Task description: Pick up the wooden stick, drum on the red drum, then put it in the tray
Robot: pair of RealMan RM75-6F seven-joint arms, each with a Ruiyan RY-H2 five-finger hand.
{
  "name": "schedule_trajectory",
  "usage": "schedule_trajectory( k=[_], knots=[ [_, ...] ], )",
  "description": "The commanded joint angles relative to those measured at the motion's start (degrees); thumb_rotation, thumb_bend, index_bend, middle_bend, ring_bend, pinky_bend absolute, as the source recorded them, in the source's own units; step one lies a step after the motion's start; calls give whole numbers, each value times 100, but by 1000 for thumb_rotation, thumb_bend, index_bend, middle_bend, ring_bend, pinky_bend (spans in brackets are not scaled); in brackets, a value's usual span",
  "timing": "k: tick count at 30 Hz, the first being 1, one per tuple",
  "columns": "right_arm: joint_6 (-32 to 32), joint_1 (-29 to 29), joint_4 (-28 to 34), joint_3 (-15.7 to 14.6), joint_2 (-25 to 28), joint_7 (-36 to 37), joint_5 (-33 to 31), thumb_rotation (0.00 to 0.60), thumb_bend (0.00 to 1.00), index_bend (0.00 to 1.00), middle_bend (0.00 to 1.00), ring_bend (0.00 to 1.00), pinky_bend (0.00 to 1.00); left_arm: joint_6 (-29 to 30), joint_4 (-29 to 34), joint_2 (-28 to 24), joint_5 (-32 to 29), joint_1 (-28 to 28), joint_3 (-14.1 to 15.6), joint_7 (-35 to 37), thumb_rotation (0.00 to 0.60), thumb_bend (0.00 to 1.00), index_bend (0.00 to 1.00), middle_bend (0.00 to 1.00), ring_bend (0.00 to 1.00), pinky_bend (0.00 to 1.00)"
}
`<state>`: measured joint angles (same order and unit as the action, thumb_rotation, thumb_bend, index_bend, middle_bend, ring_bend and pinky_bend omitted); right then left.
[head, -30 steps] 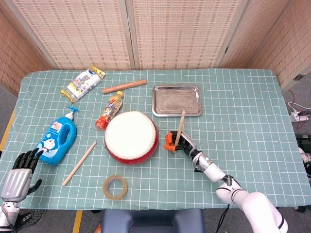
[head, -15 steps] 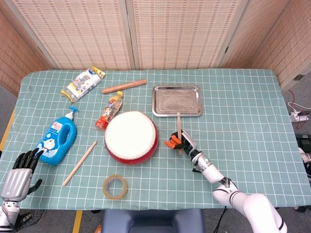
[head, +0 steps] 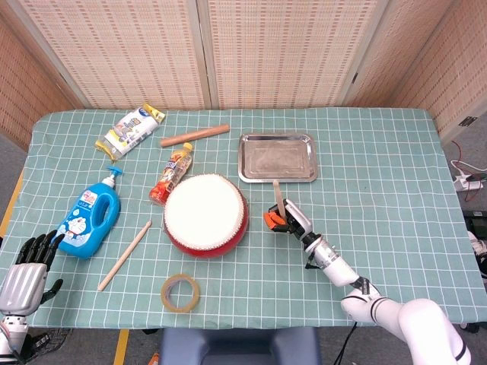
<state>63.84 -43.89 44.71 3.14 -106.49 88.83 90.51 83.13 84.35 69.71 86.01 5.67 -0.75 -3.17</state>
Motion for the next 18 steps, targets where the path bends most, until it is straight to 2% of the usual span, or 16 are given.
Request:
schedule_trajectory(
  k=[1, 4, 7, 10, 14, 18],
  knots=[
    [211, -90, 1568, 534, 1060, -3714, -252, 600, 650, 1000, 1000, 1000, 1000, 28, -9, -4, 27, -8, 1, 28, 600, 236, 4, 0, 0, 0],
    [80, -165, 2405, 897, 1463, -6010, -666, 600, 650, 1000, 1000, 1000, 1000, 57, -8, 7, 74, -8, 10, 36, 600, 235, 5, 0, 0, 0],
    [-113, -306, 2963, 1175, 1722, -7822, -1090, 600, 650, 1000, 1000, 1000, 1000, 86, -3, 5, 124, -12, 26, 57, 600, 235, 5, 0, 0, 0],
    [-279, -498, 3201, 1345, 1825, -9246, -1422, 600, 650, 1000, 1000, 1000, 1000, 111, -11, -4, 141, -21, 29, 69, 600, 236, 5, 0, 0, 0],
    [-305, -785, 3156, 1550, 1658, -10646, -1799, 600, 650, 1000, 1000, 1000, 1000, 141, -21, -13, 160, -34, 34, 100, 600, 236, 5, 0, 0, 0],
    [-505, -1070, 2981, 1614, 1521, -11655, -2131, 600, 651, 1000, 1000, 1000, 1000, 161, -59, -14, 184, -43, 45, 122, 600, 236, 5, 0, 0, 0]
  ],
)
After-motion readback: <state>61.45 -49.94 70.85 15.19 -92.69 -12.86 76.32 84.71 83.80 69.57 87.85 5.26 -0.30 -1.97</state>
